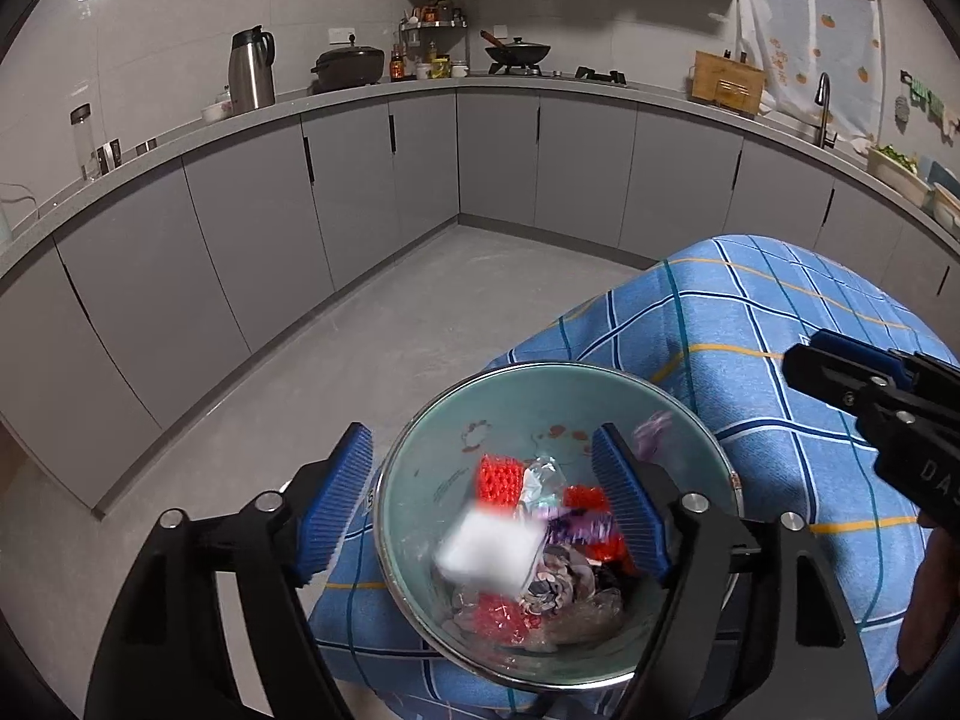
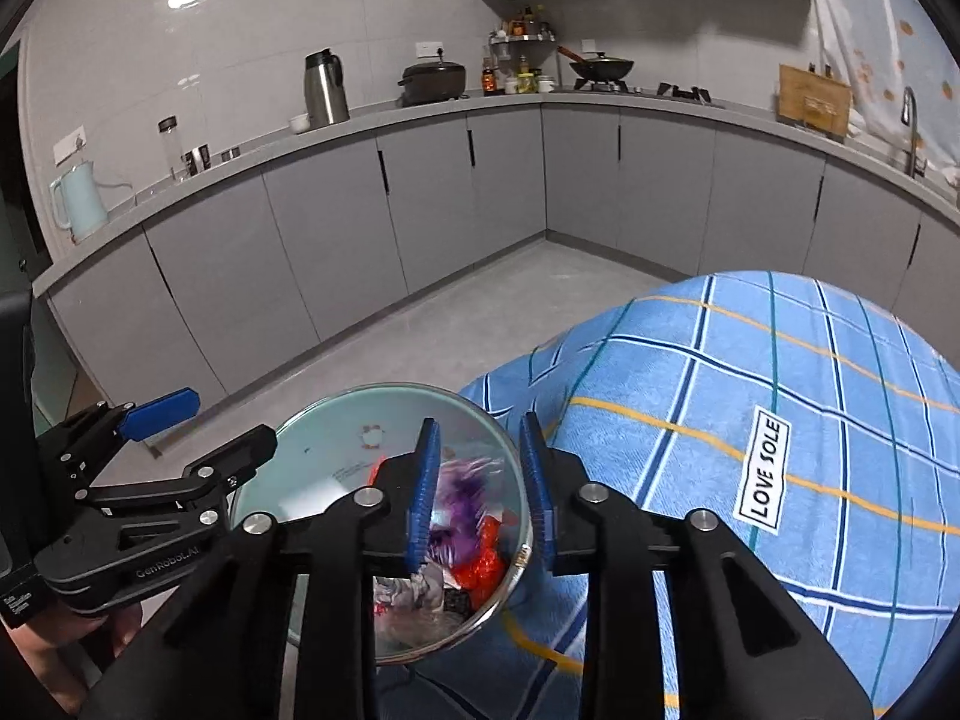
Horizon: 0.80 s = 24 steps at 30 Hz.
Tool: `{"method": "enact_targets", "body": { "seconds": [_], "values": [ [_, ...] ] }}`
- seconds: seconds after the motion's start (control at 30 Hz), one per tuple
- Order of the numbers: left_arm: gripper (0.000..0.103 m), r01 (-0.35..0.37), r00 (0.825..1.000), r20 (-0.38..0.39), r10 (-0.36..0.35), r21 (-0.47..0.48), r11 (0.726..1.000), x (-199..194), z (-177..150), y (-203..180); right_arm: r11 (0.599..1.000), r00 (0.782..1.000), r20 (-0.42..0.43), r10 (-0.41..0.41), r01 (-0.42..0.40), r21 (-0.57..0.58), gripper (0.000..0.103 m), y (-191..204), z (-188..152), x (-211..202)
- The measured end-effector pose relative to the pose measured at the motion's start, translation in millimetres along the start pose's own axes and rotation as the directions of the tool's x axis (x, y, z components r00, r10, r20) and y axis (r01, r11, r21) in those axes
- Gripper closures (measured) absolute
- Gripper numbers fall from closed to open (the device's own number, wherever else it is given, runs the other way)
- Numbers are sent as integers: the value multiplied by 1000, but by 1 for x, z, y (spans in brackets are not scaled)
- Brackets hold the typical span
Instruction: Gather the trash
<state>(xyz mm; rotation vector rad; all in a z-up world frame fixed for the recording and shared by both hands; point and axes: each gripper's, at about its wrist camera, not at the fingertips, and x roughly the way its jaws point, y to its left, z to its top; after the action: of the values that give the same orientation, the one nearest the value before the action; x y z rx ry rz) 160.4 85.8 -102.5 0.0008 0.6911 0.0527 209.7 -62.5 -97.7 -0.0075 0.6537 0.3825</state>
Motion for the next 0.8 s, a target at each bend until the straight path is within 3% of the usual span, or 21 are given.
{"method": "enact_targets", "body": {
  "seconds": [0.07,0.27,0.53,0.8],
  "values": [
    [19,-7,1000,7,7,-7,1000,-3,0,0,1000,1000,6,1,-1,13,65,-4,-2,-7],
    [10,-6,999,48,7,-18,1000,-28,-4,0,998,999,44,7,-9,55,56,-13,-11,-41],
    [8,-3,993,119,5,-12,1000,-70,-5,-5,998,994,110,20,-26,49,56,-2,-21,-85],
    [7,-8,988,156,10,-15,1000,-90,-2,-2,999,990,140,30,-35,30,56,8,-19,-101]
  ]
}}
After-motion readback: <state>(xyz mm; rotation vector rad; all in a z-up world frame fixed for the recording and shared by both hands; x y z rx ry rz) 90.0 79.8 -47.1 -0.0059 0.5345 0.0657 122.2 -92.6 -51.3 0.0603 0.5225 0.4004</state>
